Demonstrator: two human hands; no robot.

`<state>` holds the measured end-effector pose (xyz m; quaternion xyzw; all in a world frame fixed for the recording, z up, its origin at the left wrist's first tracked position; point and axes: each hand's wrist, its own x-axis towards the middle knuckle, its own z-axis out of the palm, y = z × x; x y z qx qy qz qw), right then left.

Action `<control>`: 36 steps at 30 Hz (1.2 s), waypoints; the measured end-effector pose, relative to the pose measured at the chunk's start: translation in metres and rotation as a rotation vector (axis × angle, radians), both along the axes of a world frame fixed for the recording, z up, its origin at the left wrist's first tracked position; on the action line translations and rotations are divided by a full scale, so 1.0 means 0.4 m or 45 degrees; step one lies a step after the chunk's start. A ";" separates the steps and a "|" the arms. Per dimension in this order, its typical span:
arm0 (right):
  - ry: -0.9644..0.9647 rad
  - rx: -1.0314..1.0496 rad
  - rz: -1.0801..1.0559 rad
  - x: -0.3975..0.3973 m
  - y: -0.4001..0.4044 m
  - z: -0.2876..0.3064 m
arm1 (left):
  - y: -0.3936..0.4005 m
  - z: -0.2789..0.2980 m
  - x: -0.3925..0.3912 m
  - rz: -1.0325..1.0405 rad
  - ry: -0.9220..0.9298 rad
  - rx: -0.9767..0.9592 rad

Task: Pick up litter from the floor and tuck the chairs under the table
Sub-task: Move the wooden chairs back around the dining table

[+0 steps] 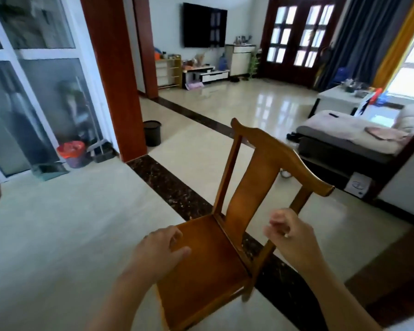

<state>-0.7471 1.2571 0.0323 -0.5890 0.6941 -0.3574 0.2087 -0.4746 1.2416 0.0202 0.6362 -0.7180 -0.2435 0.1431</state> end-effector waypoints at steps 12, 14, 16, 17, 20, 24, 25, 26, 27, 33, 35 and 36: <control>0.100 -0.304 -0.370 -0.317 -0.159 0.071 | -0.319 0.033 -0.385 -0.461 0.123 -0.152; 0.061 -0.313 -0.375 -0.370 -0.209 0.075 | -0.367 0.042 -0.448 -0.482 0.136 -0.197; 0.015 -0.313 -0.344 -0.430 -0.273 0.074 | -0.422 0.044 -0.518 -0.477 0.138 -0.228; 0.000 -0.309 -0.309 -0.459 -0.313 0.071 | -0.451 0.042 -0.554 -0.454 0.144 -0.234; -0.014 -0.286 -0.195 -0.536 -0.444 0.049 | -0.531 0.037 -0.658 -0.341 0.154 -0.219; -0.009 -0.190 -0.004 -0.608 -0.609 0.016 | -0.609 0.029 -0.783 -0.154 0.164 -0.094; -0.005 -0.167 0.050 -0.624 -0.645 0.009 | -0.623 0.027 -0.808 -0.107 0.185 -0.049; -0.002 -0.145 0.102 -0.639 -0.674 0.003 | -0.632 0.024 -0.830 -0.054 0.205 -0.015; -0.001 -0.126 0.151 -0.652 -0.701 -0.002 | -0.639 0.022 -0.852 0.005 0.210 0.007; -0.011 -0.077 0.308 -0.677 -0.811 -0.025 | -0.649 0.003 -0.928 0.241 0.226 0.109; -0.017 -0.065 0.354 -0.667 -0.831 -0.031 | -0.654 -0.004 -0.937 0.242 0.314 0.105; -0.015 -0.055 0.383 -0.660 -0.838 -0.033 | -0.655 -0.005 -0.939 0.239 0.344 0.100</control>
